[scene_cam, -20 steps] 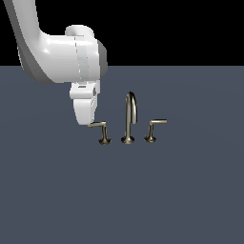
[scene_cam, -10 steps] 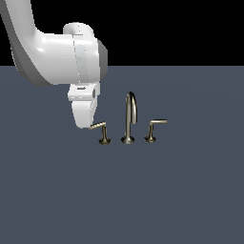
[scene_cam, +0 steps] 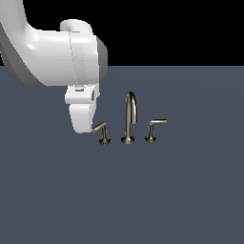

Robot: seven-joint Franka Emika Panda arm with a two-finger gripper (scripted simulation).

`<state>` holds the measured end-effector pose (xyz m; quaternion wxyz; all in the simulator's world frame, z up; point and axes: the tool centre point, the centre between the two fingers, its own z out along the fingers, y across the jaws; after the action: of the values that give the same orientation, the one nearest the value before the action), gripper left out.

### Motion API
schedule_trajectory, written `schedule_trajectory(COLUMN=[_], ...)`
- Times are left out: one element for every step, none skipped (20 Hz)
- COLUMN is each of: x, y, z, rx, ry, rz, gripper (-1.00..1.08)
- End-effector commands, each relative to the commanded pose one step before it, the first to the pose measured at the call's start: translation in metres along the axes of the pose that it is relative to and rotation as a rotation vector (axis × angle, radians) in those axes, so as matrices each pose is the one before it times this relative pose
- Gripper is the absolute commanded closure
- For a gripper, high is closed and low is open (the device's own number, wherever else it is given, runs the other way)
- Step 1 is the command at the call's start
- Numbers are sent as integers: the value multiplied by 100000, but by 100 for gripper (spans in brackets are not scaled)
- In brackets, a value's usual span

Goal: Turn on the faucet by rotating a designated handle.

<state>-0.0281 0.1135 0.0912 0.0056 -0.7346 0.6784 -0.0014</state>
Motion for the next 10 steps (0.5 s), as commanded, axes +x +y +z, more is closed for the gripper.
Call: schedule_trajectory(x=[1000,362,379,365,382,368,370,383,375,0], y=[554,250,244,251,245,252,253,249,253,0], z=[-10,-14,16,-14,16,-15,-15,7,-15,0], rx=[-326,-54,-109,-55,-109,-55,-55,-95,-55,0], ry=[220,27,54,27,54,27,27,47,27,0], rz=[519,33,66,33,65,32,32,56,32,0], gripper=[108,108,108,108,108,108,108,108,108,108])
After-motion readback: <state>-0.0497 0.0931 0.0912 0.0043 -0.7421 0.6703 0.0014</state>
